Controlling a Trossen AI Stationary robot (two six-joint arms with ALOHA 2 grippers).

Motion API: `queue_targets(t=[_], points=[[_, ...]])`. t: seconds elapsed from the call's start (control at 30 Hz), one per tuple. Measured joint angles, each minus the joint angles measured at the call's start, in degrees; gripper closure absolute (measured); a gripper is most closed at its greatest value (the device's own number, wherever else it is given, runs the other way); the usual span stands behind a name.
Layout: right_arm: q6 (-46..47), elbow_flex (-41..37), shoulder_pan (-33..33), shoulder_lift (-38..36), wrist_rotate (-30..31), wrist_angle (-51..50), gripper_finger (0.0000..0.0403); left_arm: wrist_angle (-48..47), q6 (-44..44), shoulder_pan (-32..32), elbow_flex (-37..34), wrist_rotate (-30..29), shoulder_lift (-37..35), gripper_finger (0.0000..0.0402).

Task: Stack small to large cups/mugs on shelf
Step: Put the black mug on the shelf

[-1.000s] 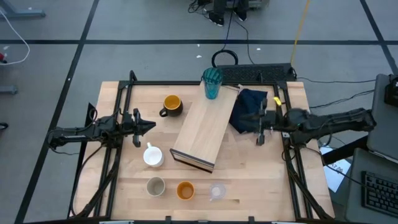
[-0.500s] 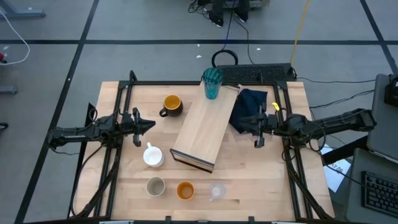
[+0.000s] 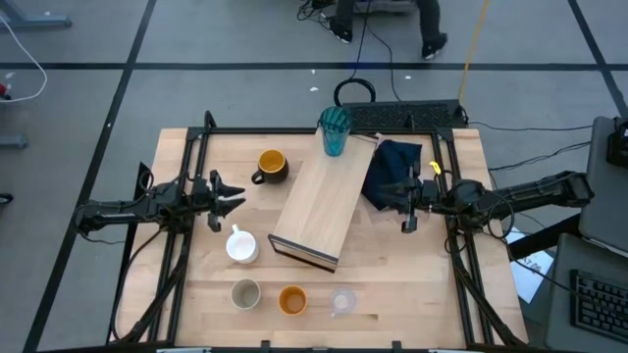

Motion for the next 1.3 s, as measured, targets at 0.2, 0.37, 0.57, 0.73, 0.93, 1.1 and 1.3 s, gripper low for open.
queue_targets(t=[0.2, 0.37, 0.57, 0.73, 0.93, 1.1, 1.3], points=[[0.0, 0.0, 0.0, 0.0, 0.0, 0.9, 0.0319, 4.0, -3.1, 0.0, 0.0, -3.1, 0.0, 0.0157], [0.0, 0.0, 0.0, 0.0, 0.0, 1.1, 0.0319, 2.1, -7.2, 0.0, 0.0, -3.3, 0.0, 0.0134], [0.0, 0.0, 0.0, 0.0, 0.0, 1.1, 0.0319, -3.6, -5.3, 0.0, 0.3, -7.0, 1.8, 0.0131], [0.1, 0.0, 0.2, 0.0, 0.0, 1.2, 0.0319, -2.8, -4.2, -0.1, 0.3, -14.9, 10.0, 0.013], [1.3, 0.0, 0.2, 0.0, 0.0, 1.1, 0.0319, -2.5, -4.5, -0.1, 0.3, -21.9, 21.1, 0.013], [1.3, 0.0, 0.2, 0.0, 0.0, 1.0, 0.0319, -0.9, -4.1, -0.1, 0.1, -24.5, 28.2, 0.013], [1.2, 0.0, 0.2, 0.0, 0.0, 1.1, 0.0319, 3.8, 0.5, -0.1, 0.1, -27.5, 33.0, 0.013]])
